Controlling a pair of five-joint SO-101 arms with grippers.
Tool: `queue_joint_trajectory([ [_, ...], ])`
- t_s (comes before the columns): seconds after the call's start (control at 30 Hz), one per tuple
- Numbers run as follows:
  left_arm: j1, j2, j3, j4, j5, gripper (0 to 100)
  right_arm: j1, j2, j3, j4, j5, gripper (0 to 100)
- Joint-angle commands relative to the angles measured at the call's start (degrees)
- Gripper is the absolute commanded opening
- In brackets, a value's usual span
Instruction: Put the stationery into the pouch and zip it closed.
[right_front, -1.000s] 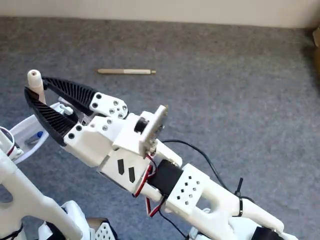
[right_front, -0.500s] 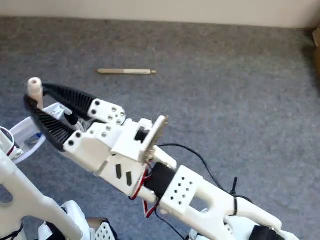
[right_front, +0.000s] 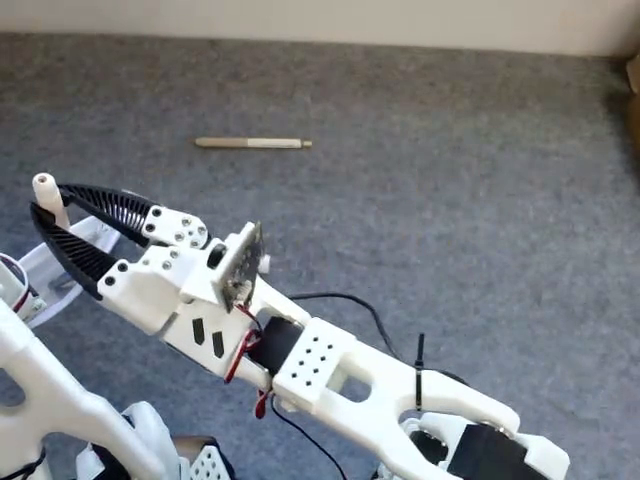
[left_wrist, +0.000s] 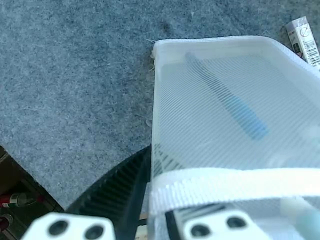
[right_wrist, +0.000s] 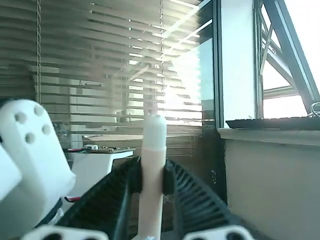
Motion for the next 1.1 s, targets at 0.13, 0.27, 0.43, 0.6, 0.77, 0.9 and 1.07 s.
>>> queue_joint_trajectory([
  [0.13, 0.92, 0.92, 0.75, 0.09, 0.62, 1, 1.71, -0.75, -0.84, 3.03, -11.78, 0.9],
  [0.27, 0.84, 0.92, 0.75, 0.09, 0.62, 1, 2.77, -0.57, -0.84, 6.37, -13.19, 1.0],
  [0.43, 1.1, 0.92, 0.75, 0.09, 0.62, 1, 2.68, -0.75, -0.84, 6.64, -12.84, 1.1],
  [0.6, 1.1, 0.92, 0.75, 0.09, 0.62, 1, 2.59, -0.75, -0.57, 6.73, -12.84, 8.9],
  [0.77, 1.01, 0.92, 0.75, 0.09, 0.62, 1, 2.51, -3.56, 1.8, 6.64, -12.84, 12.8],
  [0.9, 1.1, 0.92, 0.75, 0.09, 0.62, 1, 2.77, -6.37, 1.98, 6.73, -12.84, 12.8],
  [1.07, 1.1, 0.92, 0.75, 0.09, 0.62, 1, 2.86, -6.9, 1.89, 9.54, -12.75, 12.8],
])
